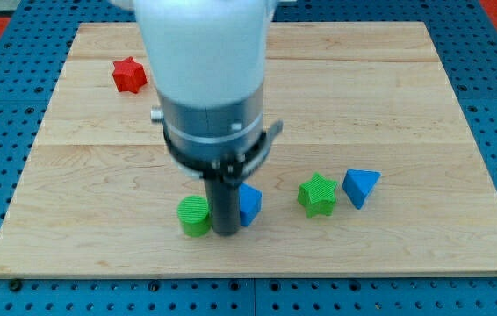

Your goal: Push the green star into the blue triangle

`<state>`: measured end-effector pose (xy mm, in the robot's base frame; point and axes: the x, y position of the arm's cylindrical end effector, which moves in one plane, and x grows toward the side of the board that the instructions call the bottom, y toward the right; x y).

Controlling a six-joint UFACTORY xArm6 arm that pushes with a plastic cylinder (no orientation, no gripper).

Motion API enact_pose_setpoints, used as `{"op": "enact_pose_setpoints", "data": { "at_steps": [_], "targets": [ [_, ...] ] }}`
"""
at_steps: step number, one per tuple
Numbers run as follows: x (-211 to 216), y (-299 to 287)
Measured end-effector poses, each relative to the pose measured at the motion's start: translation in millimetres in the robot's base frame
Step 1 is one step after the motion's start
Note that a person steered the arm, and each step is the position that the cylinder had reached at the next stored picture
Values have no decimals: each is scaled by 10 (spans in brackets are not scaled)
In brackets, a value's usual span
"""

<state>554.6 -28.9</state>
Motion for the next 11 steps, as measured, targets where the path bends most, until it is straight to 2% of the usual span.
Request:
{"op": "enact_pose_setpoints", "data": {
  "at_steps": [1, 2, 3, 4, 5, 6, 7, 8, 11],
  "targets": [
    [-263, 29],
    [-200, 115],
    [52, 392],
    [69, 669],
    [-202, 810],
    [-220, 675],
    [-148, 868],
    [8, 1341],
    [-189, 1350]
  ]
}}
